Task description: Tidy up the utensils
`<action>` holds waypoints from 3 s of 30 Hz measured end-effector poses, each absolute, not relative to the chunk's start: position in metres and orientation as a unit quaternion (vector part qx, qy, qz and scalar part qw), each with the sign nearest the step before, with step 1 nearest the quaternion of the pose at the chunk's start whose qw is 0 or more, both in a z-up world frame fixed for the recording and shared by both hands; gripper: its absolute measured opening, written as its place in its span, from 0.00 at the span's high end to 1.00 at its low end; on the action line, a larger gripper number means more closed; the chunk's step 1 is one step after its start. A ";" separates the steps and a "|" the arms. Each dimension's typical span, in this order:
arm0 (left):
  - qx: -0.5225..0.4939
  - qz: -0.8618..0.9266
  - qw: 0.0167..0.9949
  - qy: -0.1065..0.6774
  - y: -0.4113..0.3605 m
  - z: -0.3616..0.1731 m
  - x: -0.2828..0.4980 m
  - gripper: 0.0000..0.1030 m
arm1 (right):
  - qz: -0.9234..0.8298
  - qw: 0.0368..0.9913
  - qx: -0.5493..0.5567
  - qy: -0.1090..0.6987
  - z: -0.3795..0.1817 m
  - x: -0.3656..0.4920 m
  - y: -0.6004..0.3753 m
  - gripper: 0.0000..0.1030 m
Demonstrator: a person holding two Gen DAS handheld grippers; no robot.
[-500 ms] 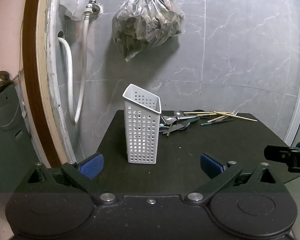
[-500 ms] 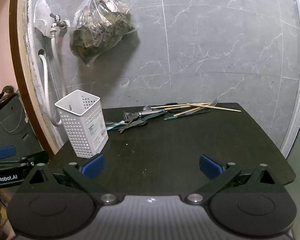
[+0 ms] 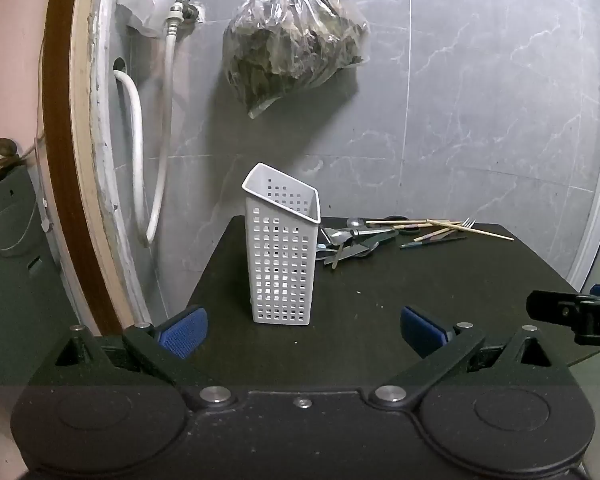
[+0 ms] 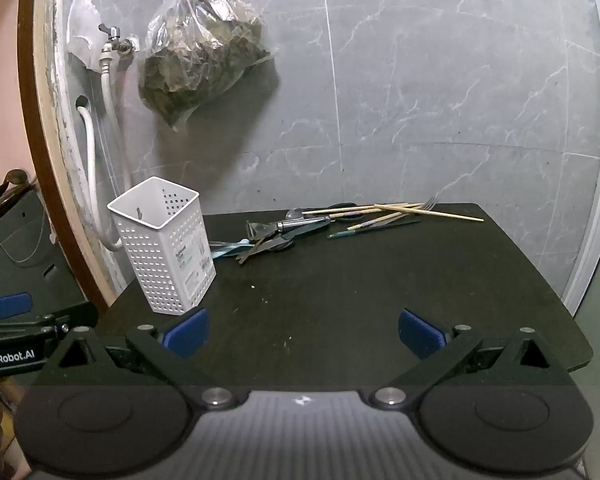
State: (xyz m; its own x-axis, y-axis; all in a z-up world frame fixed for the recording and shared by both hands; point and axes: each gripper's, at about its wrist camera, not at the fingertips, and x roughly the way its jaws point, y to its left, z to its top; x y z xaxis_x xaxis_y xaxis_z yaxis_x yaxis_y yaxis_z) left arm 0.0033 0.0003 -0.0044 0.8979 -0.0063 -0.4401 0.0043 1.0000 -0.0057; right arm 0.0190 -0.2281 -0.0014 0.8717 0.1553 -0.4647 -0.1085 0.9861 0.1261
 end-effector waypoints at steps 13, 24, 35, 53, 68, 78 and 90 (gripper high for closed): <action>-0.004 -0.002 0.974 0.228 0.000 -0.006 0.006 0.01 | 0.068 0.966 0.047 0.245 -0.001 0.019 -0.227 0.00; -0.004 -0.003 0.973 0.230 0.000 -0.006 0.006 0.01 | 0.068 0.966 0.047 0.246 -0.002 0.021 -0.229 0.00; -0.002 -0.003 0.973 0.231 0.000 -0.008 0.007 0.01 | 0.068 0.966 0.047 0.247 -0.003 0.021 -0.231 0.00; 0.000 -0.004 0.973 0.232 -0.001 -0.013 0.008 0.01 | 0.068 0.965 0.048 0.248 -0.003 0.021 -0.231 0.00; 0.004 -0.003 0.971 0.240 -0.003 -0.015 0.009 0.01 | 0.067 0.964 0.051 0.253 -0.008 0.022 -0.232 0.00; 0.005 -0.003 0.970 0.243 -0.004 -0.015 0.013 0.01 | 0.067 0.963 0.051 0.254 -0.008 0.024 -0.232 0.00; 0.005 0.006 0.965 0.261 -0.008 -0.021 0.038 0.01 | 0.075 0.958 0.055 0.271 -0.015 0.047 -0.237 0.00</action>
State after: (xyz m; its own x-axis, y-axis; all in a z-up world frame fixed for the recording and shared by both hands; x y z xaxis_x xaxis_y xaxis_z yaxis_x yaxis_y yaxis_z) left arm 0.0379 -0.0082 -0.0207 0.8642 0.0153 -0.5029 -0.0097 0.9999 0.0137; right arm 0.0470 -0.2366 -0.0151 0.8416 0.1738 -0.5113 -0.1141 0.9826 0.1463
